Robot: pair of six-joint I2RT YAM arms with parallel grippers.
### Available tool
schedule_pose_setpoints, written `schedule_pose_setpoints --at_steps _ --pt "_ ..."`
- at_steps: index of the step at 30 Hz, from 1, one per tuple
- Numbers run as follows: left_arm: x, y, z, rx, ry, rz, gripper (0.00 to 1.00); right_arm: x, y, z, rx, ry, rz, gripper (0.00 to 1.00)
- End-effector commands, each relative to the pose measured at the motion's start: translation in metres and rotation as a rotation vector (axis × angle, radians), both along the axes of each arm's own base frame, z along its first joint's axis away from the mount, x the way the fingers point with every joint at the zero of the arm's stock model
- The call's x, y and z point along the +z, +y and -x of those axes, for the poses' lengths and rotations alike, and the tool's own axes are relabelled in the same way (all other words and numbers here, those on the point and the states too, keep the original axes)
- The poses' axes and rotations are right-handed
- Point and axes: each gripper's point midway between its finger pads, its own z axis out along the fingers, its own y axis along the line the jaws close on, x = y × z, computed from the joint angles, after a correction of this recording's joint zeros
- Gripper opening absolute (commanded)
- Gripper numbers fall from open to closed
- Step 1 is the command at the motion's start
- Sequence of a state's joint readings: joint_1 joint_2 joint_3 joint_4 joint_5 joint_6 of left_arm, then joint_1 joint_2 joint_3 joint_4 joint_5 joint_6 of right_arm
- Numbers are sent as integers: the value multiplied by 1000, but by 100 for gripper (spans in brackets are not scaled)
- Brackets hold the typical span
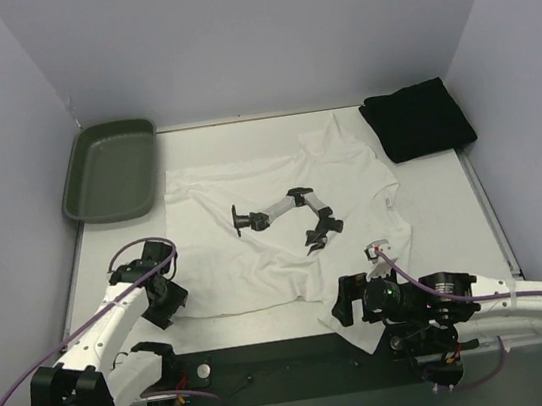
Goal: Fold and stack the t-shirts
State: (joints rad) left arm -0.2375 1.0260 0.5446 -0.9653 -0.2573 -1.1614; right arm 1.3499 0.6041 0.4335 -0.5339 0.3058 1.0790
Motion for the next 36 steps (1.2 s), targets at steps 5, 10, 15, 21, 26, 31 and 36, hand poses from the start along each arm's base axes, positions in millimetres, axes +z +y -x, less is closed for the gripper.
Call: schedule_pose_setpoints --at_steps 5,10,15,21,26,31,36 --pt "-5 1 -18 11 -61 14 52 0 -4 -2 -13 -7 10 98" --pt "-9 0 -17 10 -62 28 42 -1 -5 -1 -18 4 16 98" --pt "-15 -2 -6 6 -37 42 39 -1 -6 0 -24 8 16 98" --pt "-14 -5 -7 10 -69 66 27 -1 -7 1 -32 15 16 98" --pt "-12 -7 -9 5 -85 75 0 -4 -9 1 -42 21 34 97" --pt "-3 -10 -15 -5 -119 97 0 -8 -11 2 -62 39 40 97" --pt "26 -15 -37 -34 -218 113 0 -22 -14 10 -72 94 66 97"
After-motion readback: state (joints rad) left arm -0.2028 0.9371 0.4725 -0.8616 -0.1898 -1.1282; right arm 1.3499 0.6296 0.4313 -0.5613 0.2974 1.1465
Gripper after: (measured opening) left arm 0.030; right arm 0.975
